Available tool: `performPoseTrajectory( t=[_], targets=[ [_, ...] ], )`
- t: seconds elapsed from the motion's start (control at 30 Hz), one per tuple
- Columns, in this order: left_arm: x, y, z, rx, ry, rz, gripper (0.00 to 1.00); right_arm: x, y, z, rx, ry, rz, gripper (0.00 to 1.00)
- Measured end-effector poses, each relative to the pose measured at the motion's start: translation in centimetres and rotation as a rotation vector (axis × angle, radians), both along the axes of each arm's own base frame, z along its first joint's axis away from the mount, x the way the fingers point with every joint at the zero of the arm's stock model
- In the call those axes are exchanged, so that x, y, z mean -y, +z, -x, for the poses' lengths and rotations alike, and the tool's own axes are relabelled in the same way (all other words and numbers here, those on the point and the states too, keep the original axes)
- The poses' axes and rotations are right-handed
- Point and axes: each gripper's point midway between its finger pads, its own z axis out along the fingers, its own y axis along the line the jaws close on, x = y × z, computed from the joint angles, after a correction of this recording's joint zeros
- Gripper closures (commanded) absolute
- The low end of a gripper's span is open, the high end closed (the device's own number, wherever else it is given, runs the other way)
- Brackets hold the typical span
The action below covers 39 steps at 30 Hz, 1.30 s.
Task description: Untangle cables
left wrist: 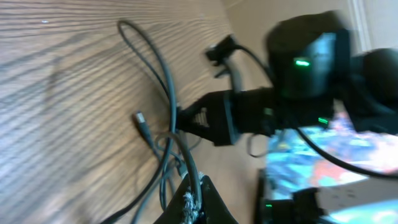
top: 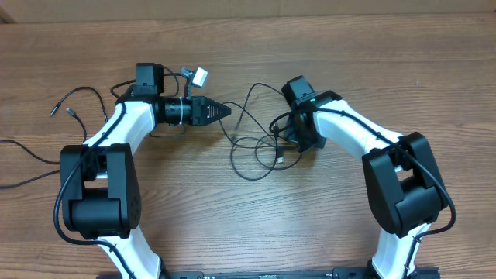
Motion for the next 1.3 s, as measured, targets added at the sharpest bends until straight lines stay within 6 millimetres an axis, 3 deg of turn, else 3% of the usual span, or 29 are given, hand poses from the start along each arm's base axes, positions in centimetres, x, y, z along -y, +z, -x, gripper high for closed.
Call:
performPoseTrajectory(
  t=[0.27,0.37,0.5,0.7,1.13,1.3],
  targets=[
    [-1.7,2.3,0.5,-0.045,0.033,0.064,0.96,3.4,-0.1,-0.5,-0.035,-0.075,-0.011,0.96],
    [-2.1,5.3,0.8,0.010,0.060,0.041,0.96,4.8,-0.1,-0.7,-0.039,-0.105,0.000,0.95],
    [-3.2,10.9,1.5,0.153,0.152,-0.056,0.96,6.6,-0.2,-1.0,-0.036,-0.131,0.021,0.93],
    [-4.5,18.8,4.3,0.355,0.314,-0.157,0.96,8.3,-0.3,-1.4,-0.018,-0.155,0.061,0.91],
    [-6.2,27.7,8.2,0.557,0.557,-0.148,0.96,11.5,-0.1,-2.9,0.103,-0.188,0.218,0.86],
    [-6.3,30.1,9.2,0.586,0.599,-0.091,0.96,12.5,-0.1,-3.7,0.161,-0.202,0.272,0.85]
  ],
)
